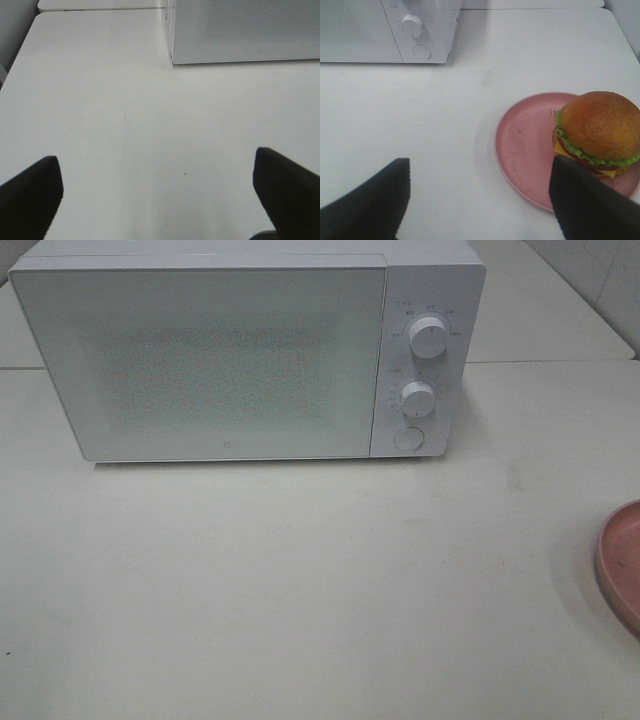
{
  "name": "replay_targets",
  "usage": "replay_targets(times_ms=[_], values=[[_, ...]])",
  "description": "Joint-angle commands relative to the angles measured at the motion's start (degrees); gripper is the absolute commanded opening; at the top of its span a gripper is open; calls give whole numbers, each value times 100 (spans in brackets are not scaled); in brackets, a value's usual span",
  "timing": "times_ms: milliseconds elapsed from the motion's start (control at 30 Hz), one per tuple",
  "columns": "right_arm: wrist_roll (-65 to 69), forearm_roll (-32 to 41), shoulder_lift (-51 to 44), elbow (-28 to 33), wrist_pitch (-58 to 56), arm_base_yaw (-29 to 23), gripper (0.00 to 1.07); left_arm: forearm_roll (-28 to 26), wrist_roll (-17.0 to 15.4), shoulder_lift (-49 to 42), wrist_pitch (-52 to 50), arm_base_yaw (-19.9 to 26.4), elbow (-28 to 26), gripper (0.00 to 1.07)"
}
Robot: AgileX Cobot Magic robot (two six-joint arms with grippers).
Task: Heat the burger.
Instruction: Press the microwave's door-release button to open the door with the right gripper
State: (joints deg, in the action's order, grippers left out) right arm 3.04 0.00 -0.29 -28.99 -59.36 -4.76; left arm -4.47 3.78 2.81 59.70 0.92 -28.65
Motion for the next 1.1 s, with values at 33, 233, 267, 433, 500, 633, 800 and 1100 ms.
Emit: replay_targets(times_ms=[33,233,267,433,500,633,800,1100], values=[[-17,34,-155,-6,0,-11,74,0,-40,-11,-17,-23,11,98],[-17,34,-155,-6,0,-11,74,0,-40,-11,-17,-23,11,98],[-17,34,-155,-6,0,-11,74,0,-40,-11,-17,-23,11,98],[-17,34,-149,-6,6,-11,74,0,-40,-11,-17,-23,11,98],[-17,34,-143,-6,11,-11,74,0,-40,-11,-17,-23,11,98],[-11,34,178,-172,86,-11,74,0,-40,-11,-17,-23,11,98],[6,34,705,-206,384,-11,74,0,-40,-11,-17,-23,11,98],[6,34,1513,-206,991,-11,74,0,-40,-11,-17,-23,11,98]])
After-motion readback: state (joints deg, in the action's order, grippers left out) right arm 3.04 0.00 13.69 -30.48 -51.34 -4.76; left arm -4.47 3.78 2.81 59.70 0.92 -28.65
